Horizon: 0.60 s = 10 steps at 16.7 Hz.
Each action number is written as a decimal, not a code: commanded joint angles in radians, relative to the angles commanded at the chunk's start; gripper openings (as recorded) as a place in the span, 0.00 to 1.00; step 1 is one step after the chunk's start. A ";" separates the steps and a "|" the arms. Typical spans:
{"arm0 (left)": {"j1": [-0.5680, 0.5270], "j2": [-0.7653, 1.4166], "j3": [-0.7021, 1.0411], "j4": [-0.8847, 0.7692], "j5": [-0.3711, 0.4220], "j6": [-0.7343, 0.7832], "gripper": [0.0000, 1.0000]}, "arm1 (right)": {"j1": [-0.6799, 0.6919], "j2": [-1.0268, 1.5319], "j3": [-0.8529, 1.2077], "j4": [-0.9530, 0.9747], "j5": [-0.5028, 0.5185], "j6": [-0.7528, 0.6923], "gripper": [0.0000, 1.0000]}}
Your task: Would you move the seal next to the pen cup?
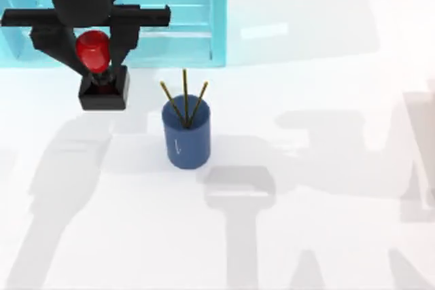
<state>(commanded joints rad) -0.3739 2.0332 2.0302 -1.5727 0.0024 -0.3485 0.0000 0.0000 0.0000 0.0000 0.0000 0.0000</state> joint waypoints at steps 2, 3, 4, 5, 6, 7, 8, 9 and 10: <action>0.000 0.075 0.122 -0.036 0.001 0.002 0.00 | 0.000 0.000 0.000 0.000 0.000 0.000 1.00; 0.001 0.107 0.167 -0.050 0.001 0.004 0.00 | 0.000 0.000 0.000 0.000 0.000 0.000 1.00; 0.001 0.132 0.203 -0.061 0.002 0.005 0.00 | 0.000 0.000 0.000 0.000 0.000 0.000 1.00; 0.002 0.151 0.228 -0.069 0.002 0.006 0.00 | 0.000 0.000 0.000 0.000 0.000 0.000 1.00; 0.002 0.162 0.242 -0.074 0.002 0.006 0.00 | 0.000 0.000 0.000 0.000 0.000 0.000 1.00; 0.002 0.165 0.245 -0.075 0.002 0.006 0.00 | 0.000 0.000 0.000 0.000 0.000 0.000 1.00; 0.002 0.165 0.245 -0.075 0.002 0.006 0.00 | 0.000 0.000 0.000 0.000 0.000 0.000 1.00; 0.002 0.165 0.245 -0.075 0.002 0.006 0.00 | 0.000 0.000 0.000 0.000 0.000 0.000 1.00; 0.001 0.162 0.243 -0.073 0.001 0.008 0.00 | 0.000 0.000 0.000 0.000 0.000 0.000 1.00</action>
<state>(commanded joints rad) -0.3725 2.1957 2.2729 -1.6454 0.0037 -0.3410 0.0000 0.0000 0.0000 0.0000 0.0000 0.0000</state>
